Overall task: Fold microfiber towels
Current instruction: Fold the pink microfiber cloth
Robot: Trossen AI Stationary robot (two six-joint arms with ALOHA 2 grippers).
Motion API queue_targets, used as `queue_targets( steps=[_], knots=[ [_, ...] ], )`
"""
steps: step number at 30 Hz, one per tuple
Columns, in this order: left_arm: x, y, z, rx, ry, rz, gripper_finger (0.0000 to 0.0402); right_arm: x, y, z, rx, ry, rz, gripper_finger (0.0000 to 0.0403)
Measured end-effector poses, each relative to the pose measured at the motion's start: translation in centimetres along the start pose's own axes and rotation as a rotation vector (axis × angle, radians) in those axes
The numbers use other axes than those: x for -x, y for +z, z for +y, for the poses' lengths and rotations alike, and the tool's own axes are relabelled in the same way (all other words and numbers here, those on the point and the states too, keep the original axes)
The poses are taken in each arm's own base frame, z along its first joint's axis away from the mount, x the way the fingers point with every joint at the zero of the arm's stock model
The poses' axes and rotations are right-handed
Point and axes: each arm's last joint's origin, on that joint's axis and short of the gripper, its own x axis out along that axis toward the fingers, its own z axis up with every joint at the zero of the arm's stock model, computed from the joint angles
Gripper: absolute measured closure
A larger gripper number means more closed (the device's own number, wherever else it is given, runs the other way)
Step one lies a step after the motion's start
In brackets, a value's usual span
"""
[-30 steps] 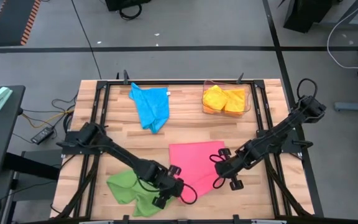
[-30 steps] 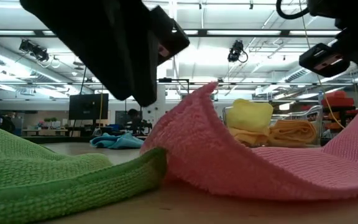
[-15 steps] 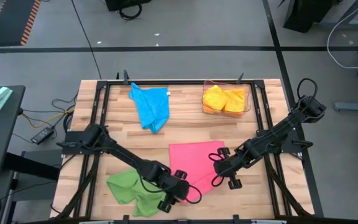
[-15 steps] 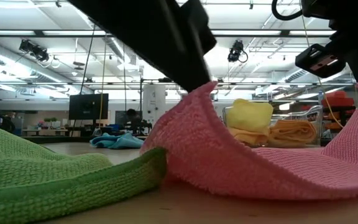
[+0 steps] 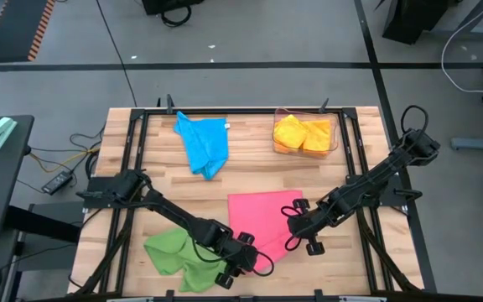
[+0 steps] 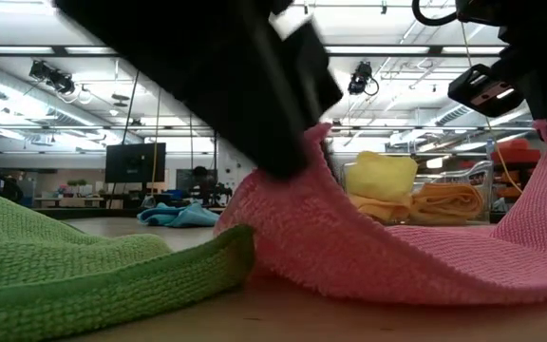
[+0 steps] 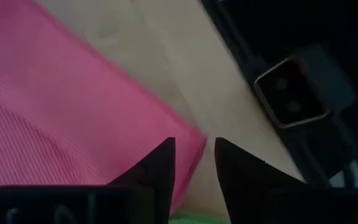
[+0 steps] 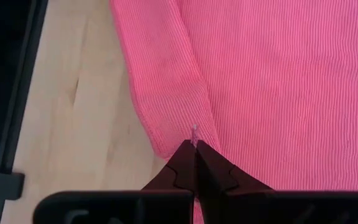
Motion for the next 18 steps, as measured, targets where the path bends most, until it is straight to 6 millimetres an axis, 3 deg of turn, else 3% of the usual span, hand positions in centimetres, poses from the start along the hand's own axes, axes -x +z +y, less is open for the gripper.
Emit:
queue_targets(
  steps=[4, 10, 14, 18],
  knots=[
    [-0.4, -0.3, 0.0, 0.000, 0.002, 0.016, 0.0310, 0.0, 0.0, 0.0, 0.000, 0.001, -0.004, 0.0393],
    [-0.4, -0.4, 0.0, 0.001, 0.001, 0.019, 0.0387, 0.0, 0.0, 0.0, -0.002, 0.002, -0.004, 0.0393],
    [0.6, -0.1, 0.0, -0.002, 0.005, 0.022, 0.0386, 0.0, 0.0, 0.0, -0.003, 0.016, 0.002, 0.0393],
    [2.8, 0.7, 0.4, 0.006, 0.015, 0.020, 0.0385, 0.4, 0.2, 0.1, -0.022, 0.020, 0.009, 0.0393]
  ],
)
